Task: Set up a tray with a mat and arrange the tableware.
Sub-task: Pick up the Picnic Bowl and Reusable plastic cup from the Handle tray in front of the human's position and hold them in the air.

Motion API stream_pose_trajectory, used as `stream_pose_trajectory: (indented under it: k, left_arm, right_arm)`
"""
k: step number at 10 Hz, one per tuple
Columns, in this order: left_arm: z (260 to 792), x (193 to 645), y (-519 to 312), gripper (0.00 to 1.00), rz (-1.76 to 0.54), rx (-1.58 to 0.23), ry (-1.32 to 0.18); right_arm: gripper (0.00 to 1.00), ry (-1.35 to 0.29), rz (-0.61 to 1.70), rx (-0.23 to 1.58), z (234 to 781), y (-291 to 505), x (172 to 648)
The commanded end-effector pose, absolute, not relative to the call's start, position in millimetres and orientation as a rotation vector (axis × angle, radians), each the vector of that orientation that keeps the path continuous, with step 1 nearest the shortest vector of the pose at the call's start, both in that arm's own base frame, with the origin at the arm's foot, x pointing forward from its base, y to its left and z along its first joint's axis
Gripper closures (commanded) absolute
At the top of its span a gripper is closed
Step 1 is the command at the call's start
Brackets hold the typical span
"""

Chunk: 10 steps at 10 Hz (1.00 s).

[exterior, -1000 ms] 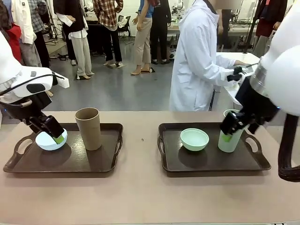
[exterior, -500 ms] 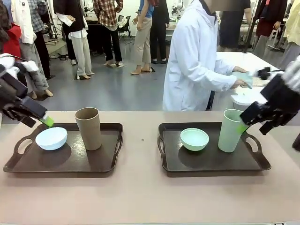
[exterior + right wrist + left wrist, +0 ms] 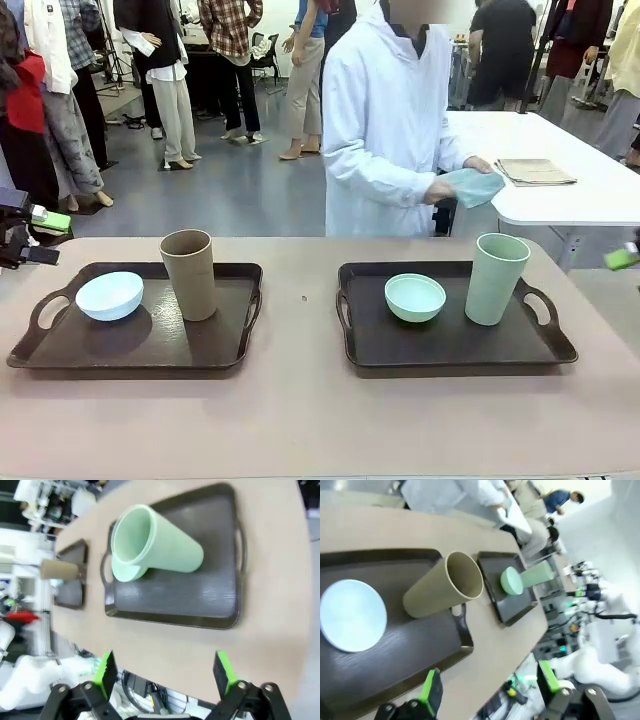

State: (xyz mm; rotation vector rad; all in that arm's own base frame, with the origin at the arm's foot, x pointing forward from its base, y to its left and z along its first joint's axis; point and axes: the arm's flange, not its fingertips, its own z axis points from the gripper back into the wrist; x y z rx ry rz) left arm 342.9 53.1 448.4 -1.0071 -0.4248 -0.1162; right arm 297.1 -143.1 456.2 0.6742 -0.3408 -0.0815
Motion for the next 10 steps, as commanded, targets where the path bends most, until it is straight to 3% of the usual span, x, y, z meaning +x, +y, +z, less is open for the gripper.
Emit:
stream_pose_trajectory:
  k: [1,4,5,10]
  left_arm:
    - [426.3,333.1,34.6,0.0,-0.069,-1.034,-0.41]
    - [428.4,331.8,31.1,0.0,0.009,-1.026,-0.422]
    - [433.2,352.6,42.2,0.0,-0.022,-1.043,-0.388]
    - [434.6,349.3,40.4,0.0,-0.007,-1.029,-0.369]
  right_arm:
    - [0.0,-0.376,-0.122,0.772,388.6,-135.0,238.7]
    - [0.0,-0.395,-0.109,0.783,392.0,-143.3,232.3]
    - [0.0,-0.367,-0.165,0.76,426.9,-197.5,266.0]
    - [0.0,-0.367,-0.165,0.76,426.9,-197.5,266.0]
